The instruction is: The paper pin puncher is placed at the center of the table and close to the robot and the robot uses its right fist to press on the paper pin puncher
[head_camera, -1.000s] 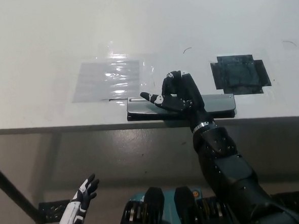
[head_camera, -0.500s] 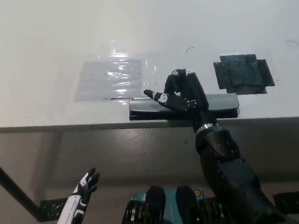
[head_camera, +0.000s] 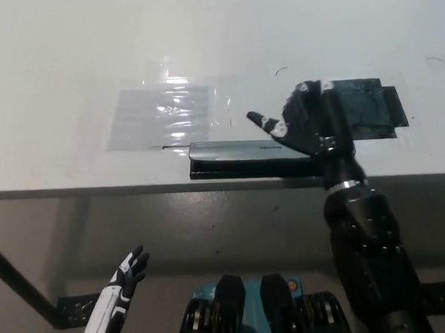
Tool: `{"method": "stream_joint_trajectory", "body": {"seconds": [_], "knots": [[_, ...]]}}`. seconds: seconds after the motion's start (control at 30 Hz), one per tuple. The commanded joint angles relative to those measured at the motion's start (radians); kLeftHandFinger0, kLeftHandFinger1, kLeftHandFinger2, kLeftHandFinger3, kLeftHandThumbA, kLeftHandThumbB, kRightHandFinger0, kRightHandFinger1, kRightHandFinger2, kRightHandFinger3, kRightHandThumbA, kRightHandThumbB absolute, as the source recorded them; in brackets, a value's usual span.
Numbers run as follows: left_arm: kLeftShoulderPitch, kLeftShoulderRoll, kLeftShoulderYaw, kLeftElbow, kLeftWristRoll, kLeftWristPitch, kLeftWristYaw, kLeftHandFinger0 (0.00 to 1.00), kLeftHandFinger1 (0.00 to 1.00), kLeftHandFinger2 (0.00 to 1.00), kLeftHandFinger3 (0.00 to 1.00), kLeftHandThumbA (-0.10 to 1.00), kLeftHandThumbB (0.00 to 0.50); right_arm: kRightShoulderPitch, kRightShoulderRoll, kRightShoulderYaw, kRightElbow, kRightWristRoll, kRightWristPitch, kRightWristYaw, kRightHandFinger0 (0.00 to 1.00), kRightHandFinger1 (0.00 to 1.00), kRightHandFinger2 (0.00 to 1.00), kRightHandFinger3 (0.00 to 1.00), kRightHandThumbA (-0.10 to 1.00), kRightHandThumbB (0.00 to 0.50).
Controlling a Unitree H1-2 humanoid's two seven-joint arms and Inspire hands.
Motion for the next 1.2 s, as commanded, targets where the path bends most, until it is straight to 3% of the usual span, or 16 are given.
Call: {"method": "stream_joint_trajectory", "body": {"seconds": [0.0,0.03,0.17,0.27,0.4,0.43,0.53,0.63,0.73,0.8,0.83,0.9,0.93,0.97,1.1,1.17], "knots": [[-0.069,0.022,0.008,-0.046,-0.016,-0.016,-0.019,1.00,1.00,1.00,1.00,1.00,0.257,0.031,-0.079,0.085,-0.894,0.190,0.430,0.015,0.00,0.00,0.00,0.00,1.00,0.266],[-0.074,0.023,0.011,-0.043,-0.022,-0.017,-0.020,1.00,1.00,1.00,1.00,1.00,0.256,0.070,-0.098,0.095,-0.939,0.184,0.436,0.026,0.00,0.00,0.00,0.00,1.00,0.241],[-0.085,0.024,0.014,-0.040,-0.024,-0.022,-0.018,1.00,1.00,1.00,1.00,1.00,0.240,0.211,-0.115,0.094,-1.033,0.134,0.477,0.015,0.00,0.00,0.00,0.00,1.00,0.260],[-0.089,0.019,0.015,-0.040,-0.024,-0.021,-0.014,1.00,1.00,1.00,1.00,1.00,0.234,0.343,-0.154,0.081,-0.983,0.130,0.375,0.058,0.00,0.00,0.00,0.00,1.00,0.240],[-0.092,0.018,0.015,-0.033,-0.023,-0.026,-0.013,1.00,1.00,1.00,1.00,1.00,0.226,0.482,-0.181,0.045,-0.841,0.130,0.216,0.091,0.00,0.00,0.00,0.00,1.00,0.148],[-0.091,0.018,0.014,-0.033,-0.024,-0.024,-0.015,1.00,1.00,1.00,1.00,1.00,0.228,0.515,-0.183,0.036,-0.812,0.140,0.208,0.091,0.00,0.00,0.00,0.00,1.00,0.163],[-0.090,0.020,0.014,-0.035,-0.031,-0.021,-0.021,1.00,1.00,1.00,1.00,1.00,0.226,0.593,-0.173,0.022,-0.704,0.093,0.157,0.072,0.00,0.00,0.00,0.00,1.00,0.125],[-0.091,0.020,0.016,-0.034,-0.036,-0.020,-0.024,1.00,1.00,1.00,1.00,1.00,0.222,0.631,-0.162,0.024,-0.628,0.062,0.127,0.057,0.00,0.00,0.00,0.00,1.00,0.125],[-0.094,0.020,0.014,-0.029,-0.032,-0.031,-0.021,1.00,1.00,1.00,1.00,1.00,0.211,0.660,-0.164,0.035,-0.521,-0.002,0.073,0.053,0.00,0.00,0.00,0.00,1.00,0.032],[-0.093,0.019,0.010,-0.027,-0.029,-0.034,-0.022,1.00,1.00,1.00,1.00,1.00,0.210,0.667,-0.154,0.032,-0.487,-0.018,0.064,0.037,0.05,0.00,0.00,0.01,1.00,0.009],[-0.092,0.018,0.009,-0.026,-0.030,-0.033,-0.022,1.00,1.00,1.00,1.00,1.00,0.212,0.670,-0.154,0.033,-0.477,-0.035,0.066,0.030,0.25,0.15,0.16,0.19,1.00,0.051],[-0.094,0.018,0.010,-0.022,-0.033,-0.032,-0.023,1.00,1.00,1.00,1.00,1.00,0.222,0.667,-0.156,0.043,-0.437,-0.079,0.055,0.024,0.65,0.73,0.82,0.77,1.00,0.159],[-0.096,0.019,0.009,-0.019,-0.023,-0.038,-0.020,1.00,1.00,1.00,1.00,1.00,0.218,0.662,-0.164,0.061,-0.405,-0.101,0.036,0.037,0.94,1.00,1.00,1.00,1.00,0.184],[-0.094,0.019,0.009,-0.020,-0.022,-0.037,-0.019,1.00,1.00,1.00,1.00,1.00,0.218,0.657,-0.169,0.072,-0.389,-0.114,0.024,0.045,1.00,1.00,1.00,1.00,1.00,0.189],[-0.094,0.013,0.011,-0.022,-0.042,-0.033,-0.024,1.00,1.00,1.00,1.00,1.00,0.214,0.636,-0.174,0.104,-0.310,-0.114,-0.025,0.062,1.00,1.00,1.00,1.00,1.00,0.285],[-0.097,0.017,0.011,-0.019,-0.037,-0.037,-0.023,1.00,1.00,1.00,1.00,1.00,0.214,0.626,-0.169,0.110,-0.296,-0.109,-0.031,0.063,1.00,1.00,1.00,1.00,1.00,0.295]]}}
